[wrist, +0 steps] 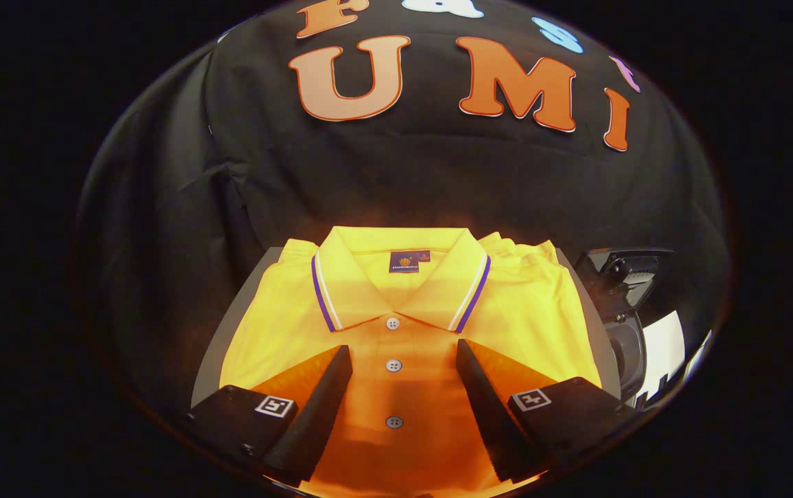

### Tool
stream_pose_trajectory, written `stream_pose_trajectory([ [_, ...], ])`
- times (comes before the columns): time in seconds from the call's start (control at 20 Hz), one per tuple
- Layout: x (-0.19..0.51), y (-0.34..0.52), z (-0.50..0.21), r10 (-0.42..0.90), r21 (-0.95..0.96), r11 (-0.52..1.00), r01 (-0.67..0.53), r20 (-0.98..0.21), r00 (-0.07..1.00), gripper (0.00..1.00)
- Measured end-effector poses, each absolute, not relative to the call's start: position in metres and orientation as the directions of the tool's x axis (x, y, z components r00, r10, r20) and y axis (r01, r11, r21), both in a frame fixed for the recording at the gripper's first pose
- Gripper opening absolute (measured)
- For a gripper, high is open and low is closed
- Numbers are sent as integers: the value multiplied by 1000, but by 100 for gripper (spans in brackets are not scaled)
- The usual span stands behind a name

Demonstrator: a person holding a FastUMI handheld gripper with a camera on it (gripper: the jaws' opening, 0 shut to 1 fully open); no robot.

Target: Put the clothes into the washing machine and then close the washing machine lid.

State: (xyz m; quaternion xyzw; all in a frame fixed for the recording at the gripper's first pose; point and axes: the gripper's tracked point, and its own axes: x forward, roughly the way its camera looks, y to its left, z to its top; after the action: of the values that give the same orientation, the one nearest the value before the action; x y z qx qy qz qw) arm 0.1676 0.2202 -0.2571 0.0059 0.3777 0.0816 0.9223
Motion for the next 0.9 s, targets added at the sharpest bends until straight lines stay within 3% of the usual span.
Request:
stream_pose_trajectory([
  [0.4,169,224,-257,143,59,987,-147,-735,663,97],
  [0.55,167,231,-257,164,64,982,-177,-748,643,82],
  [0.6,168,230,-257,161,59,982,-177,-749,643,72],
  [0.75,168,231,-257,175,67,979,-191,-758,629,61],
  [0.9,166,230,-257,179,65,977,-205,-773,609,61],
])
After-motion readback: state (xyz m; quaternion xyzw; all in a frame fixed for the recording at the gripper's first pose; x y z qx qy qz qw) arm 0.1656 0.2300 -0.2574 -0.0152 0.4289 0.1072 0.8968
